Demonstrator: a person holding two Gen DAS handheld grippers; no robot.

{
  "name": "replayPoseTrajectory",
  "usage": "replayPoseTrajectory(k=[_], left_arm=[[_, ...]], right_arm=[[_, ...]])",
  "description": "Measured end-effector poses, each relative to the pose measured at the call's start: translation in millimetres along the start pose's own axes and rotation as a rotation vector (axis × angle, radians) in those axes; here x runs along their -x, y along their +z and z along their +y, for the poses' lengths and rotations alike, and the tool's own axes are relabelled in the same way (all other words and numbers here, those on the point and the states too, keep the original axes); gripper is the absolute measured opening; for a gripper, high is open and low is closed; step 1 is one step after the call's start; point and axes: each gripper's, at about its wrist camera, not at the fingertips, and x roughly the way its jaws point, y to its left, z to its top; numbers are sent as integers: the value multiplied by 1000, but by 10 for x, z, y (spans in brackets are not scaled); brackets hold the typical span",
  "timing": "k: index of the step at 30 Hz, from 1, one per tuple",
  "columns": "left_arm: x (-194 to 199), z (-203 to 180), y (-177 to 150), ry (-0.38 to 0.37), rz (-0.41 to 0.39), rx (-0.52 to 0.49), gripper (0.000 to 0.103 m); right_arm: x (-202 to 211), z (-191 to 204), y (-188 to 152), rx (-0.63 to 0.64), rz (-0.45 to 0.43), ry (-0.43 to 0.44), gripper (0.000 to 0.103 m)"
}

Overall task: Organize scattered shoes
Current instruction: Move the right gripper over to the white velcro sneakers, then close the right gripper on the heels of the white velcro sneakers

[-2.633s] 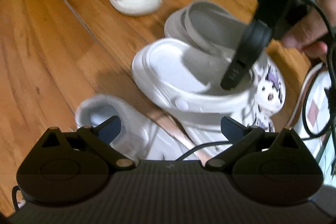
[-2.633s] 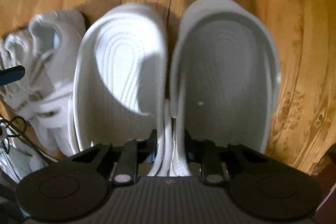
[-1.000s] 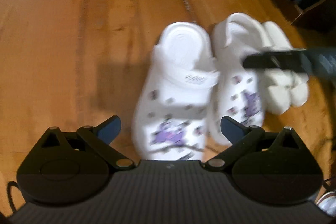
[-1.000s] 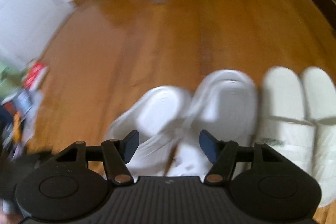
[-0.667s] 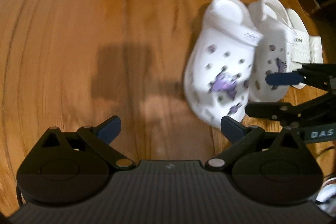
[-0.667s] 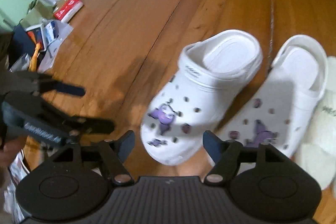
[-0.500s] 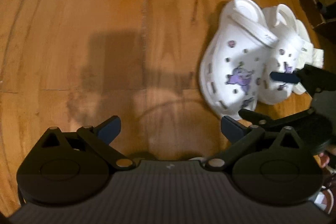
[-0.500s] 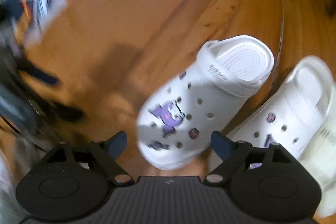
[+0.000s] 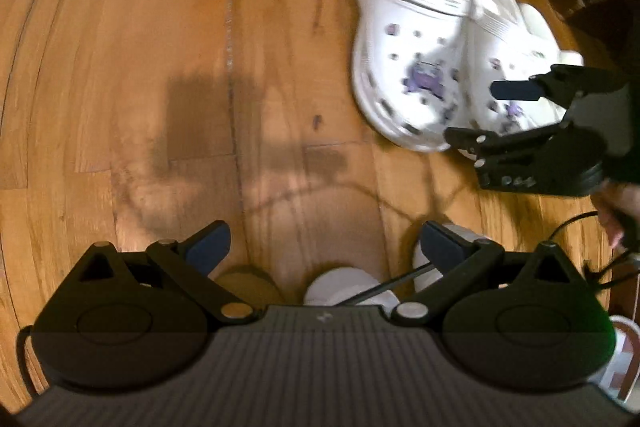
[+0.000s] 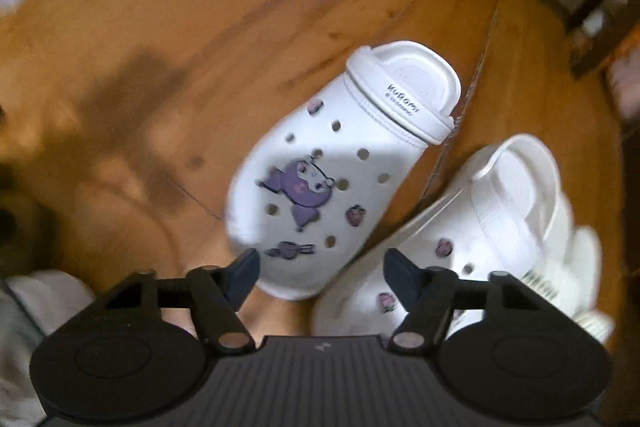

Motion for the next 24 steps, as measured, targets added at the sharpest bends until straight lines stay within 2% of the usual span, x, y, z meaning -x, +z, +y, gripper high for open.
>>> replayPoseTrajectory(k=[3, 5, 7, 9, 10, 11, 14, 16, 17, 19, 21, 24], left_arm=[[155, -198, -201, 0, 10, -84, 103], [259, -315, -354, -40, 23, -140, 103], [295, -424, -536, -96, 67, -199, 103], [262, -479, -757, -129, 126, -218, 103], [252, -498, -839, -130, 138, -222, 103], [242, -512, -947, -99, 128, -223, 103], [226, -534, -1224, 11, 35, -196, 103], [214, -539, -1335, 21, -12, -169, 103], [201, -533, -1375, 13, -27, -156, 103], [166, -514, -1433, 19, -50, -144, 103], [143, -510, -1464, 47, -59, -149, 103], [105, -506, -1482, 90, -61, -176, 103]], right_arm=[[252, -142, -133, -175, 20, 155, 77], [362, -209, -207, -275, 54, 244, 83], [408, -195, -414, -378, 138, 378, 84], [461, -125, -603, -394, 174, 429, 84], [490, -64, -722, -383, 177, 434, 84], [522, -1, -839, -364, 151, 417, 83], [636, 198, -1194, -316, 45, 371, 81], [731, 366, -1445, -294, -75, 356, 81], [754, 419, -1498, -284, -103, 353, 81], [755, 647, -1689, -217, -211, 314, 81], [683, 779, -1758, -162, -252, 303, 80], [564, 837, -1811, -171, -256, 278, 81]])
